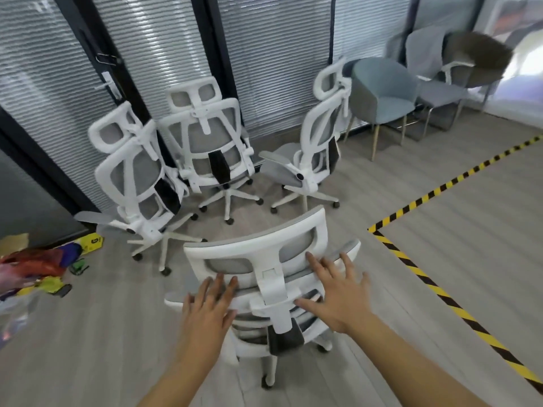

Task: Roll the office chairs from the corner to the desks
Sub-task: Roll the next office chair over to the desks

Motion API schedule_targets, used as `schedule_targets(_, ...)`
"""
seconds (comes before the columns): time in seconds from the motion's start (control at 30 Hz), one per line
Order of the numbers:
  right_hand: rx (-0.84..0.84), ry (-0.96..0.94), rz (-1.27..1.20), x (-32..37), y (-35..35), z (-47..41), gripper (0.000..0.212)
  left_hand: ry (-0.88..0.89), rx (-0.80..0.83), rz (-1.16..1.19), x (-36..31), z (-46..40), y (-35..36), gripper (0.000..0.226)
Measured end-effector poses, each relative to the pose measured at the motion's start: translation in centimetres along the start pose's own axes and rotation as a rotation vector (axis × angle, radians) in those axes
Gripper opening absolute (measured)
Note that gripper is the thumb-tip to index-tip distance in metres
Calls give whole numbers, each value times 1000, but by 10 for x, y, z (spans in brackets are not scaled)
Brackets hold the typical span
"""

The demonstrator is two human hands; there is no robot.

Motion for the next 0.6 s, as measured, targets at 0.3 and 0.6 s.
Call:
schedule_targets(0.3, -63, 137, -91, -161, -49, 10, 96, 276, 94, 63, -164, -75, 8, 71)
schedule_targets(0.6, -185, 254, -150, -344, -107, -14, 96, 582, -121, 258, -350, -187, 18, 63)
Point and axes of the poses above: each hand's wrist, its own z-axis away from the middle knuckle, its own y-axis out of the palm, x = y × z, the point moved 10 cm from there along -z, towards the middle knuckle, and after that the axes turned 1 degree about -x, right-handed, at the moved point
